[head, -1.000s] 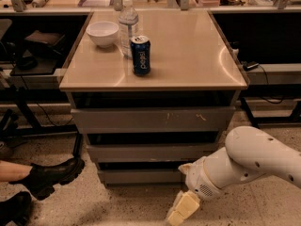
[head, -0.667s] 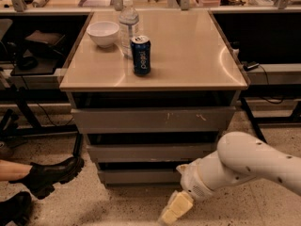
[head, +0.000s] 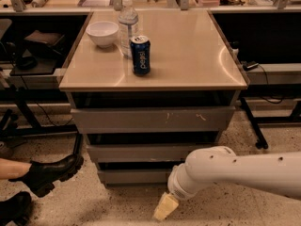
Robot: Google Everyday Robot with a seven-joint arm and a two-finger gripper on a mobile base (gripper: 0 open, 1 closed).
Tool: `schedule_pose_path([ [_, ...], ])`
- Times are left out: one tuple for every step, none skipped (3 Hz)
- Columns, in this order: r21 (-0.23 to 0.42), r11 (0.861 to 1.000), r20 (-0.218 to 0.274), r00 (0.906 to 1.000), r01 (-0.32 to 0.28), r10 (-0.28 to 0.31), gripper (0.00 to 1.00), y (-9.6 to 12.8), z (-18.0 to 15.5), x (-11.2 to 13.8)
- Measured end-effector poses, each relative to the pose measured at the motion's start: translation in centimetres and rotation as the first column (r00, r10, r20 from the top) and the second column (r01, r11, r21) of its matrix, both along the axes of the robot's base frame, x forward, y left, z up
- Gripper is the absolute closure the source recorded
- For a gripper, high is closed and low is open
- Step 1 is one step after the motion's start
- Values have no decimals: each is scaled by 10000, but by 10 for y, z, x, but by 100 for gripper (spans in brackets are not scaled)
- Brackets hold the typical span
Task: Open bottom drawer
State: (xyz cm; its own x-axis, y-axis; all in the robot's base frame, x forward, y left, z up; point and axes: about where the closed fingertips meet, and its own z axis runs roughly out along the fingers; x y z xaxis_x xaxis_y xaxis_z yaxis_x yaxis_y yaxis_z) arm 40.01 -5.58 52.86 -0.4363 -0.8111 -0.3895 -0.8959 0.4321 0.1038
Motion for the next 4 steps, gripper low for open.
schedule_pose_path([
  [-205,9998,628,9980,2,11,0,8,-5,25],
  [-206,9998,629,9980,3,10,0,8,-5,25],
  [-587,9981,1040,9945,173,-111,0,0,-11,30],
  [-939,9941,1988,9794,535,-339,0,-21,-20,58],
])
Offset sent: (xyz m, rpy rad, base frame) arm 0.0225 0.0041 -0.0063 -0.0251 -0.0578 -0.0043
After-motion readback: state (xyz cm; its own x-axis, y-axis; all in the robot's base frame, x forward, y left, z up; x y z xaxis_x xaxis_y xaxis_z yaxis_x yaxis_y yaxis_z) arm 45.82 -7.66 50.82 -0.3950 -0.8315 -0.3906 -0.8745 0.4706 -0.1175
